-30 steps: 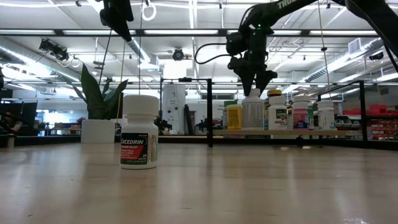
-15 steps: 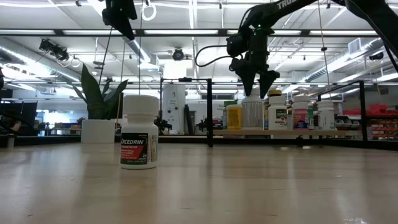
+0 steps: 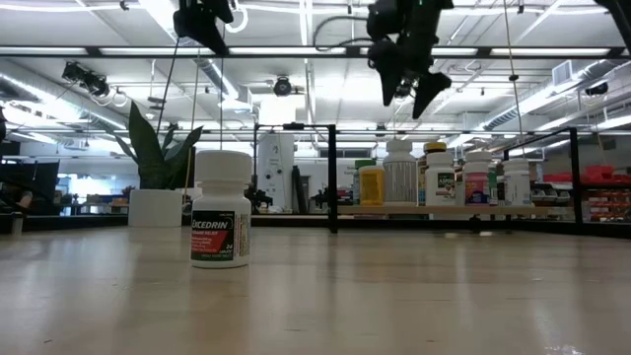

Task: Pick and place medicine bottles onto shelf by color
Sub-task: Put the black pill bottle on the shelf

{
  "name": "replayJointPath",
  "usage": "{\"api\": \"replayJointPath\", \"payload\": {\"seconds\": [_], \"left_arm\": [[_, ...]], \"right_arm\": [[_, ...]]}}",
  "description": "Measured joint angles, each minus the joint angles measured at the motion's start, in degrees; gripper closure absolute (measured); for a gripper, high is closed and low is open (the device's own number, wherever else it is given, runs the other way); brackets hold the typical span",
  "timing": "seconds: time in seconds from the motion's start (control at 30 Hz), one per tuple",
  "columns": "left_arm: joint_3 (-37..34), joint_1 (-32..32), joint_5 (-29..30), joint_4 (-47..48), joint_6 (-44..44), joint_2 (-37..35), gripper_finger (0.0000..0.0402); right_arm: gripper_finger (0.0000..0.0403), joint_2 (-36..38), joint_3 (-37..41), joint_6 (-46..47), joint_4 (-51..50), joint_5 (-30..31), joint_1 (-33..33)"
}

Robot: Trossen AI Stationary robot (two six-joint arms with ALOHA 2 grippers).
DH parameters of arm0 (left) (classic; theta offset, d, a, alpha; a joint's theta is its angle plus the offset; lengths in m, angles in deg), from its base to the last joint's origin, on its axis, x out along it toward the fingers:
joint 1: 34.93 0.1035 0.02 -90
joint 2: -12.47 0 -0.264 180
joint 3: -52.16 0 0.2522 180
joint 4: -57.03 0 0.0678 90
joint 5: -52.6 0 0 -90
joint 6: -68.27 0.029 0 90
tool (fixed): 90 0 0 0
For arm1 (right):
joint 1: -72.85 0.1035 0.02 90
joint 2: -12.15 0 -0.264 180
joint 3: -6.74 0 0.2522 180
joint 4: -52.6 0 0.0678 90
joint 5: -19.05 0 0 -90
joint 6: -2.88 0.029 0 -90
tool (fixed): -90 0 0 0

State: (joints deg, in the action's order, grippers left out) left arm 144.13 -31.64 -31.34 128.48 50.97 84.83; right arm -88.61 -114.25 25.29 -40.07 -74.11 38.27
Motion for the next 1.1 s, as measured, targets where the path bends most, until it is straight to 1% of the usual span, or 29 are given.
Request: {"api": "replayJointPath", "payload": {"seconds": [0.17,0.27,0.33,0.4,0.5,0.57,0.63,0.73,0.8,0.93,1.03,1.1], "left_arm": [[0.00,-1.32,-0.21,-1.42,0.71,0.00,0.0047],[0.00,-4.36,-1.00,-0.46,3.53,0.00,0.0047],[0.00,-6.51,-1.23,0.70,6.18,0.34,0.0047],[0.00,-8.07,-1.34,1.91,7.73,0.87,0.0047],[0.00,-9.29,0.08,7.11,9.14,0.50,0.0047],[-0.04,-9.40,2.30,11.36,9.54,-0.79,0.0047],[-0.04,-9.17,3.36,12.45,10.16,-2.98,0.0047],[-1.71,-8.50,3.59,8.41,10.44,-7.24,0.0047],[-4.03,-8.44,2.45,4.63,9.95,-9.95,0.0047],[-10.42,-8.72,-1.42,-1.49,5.63,-15.30,0.0047],[-15.45,-9.32,-1.58,-3.68,1.36,-17.79,0.0047],[-18.49,-9.35,-1.57,-4.96,-0.56,-18.89,0.0047]], "right_arm": [[0.0023,0.25,-0.01,3.81,-1.57,0.49,7.77],[0.0027,0.25,-0.01,7.40,-1.67,0.73,12.64],[0.0030,0.25,-0.01,10.44,-0.77,1.90,16.34],[0.0032,-0.23,-0.01,13.04,1.12,3.47,20.61],[0.0034,-1.45,0.46,17.87,5.22,4.50,27.23],[0.0035,-2.42,1.20,21.82,9.20,5.06,31.41],[0.0035,-3.62,1.37,25.63,14.28,6.48,34.84],[0.0037,-6.34,1.40,29.18,20.09,8.36,38.56],[0.0042,-8.37,1.37,30.28,22.87,8.36,40.04],[0.0057,-12.15,1.39,31.90,26.76,4.98,41.48],[0.0069,-14.47,0.63,31.45,29.92,1.91,42.48],[0.0075,-16.27,-0.79,29.33,32.03,1.27,43.42]]}}
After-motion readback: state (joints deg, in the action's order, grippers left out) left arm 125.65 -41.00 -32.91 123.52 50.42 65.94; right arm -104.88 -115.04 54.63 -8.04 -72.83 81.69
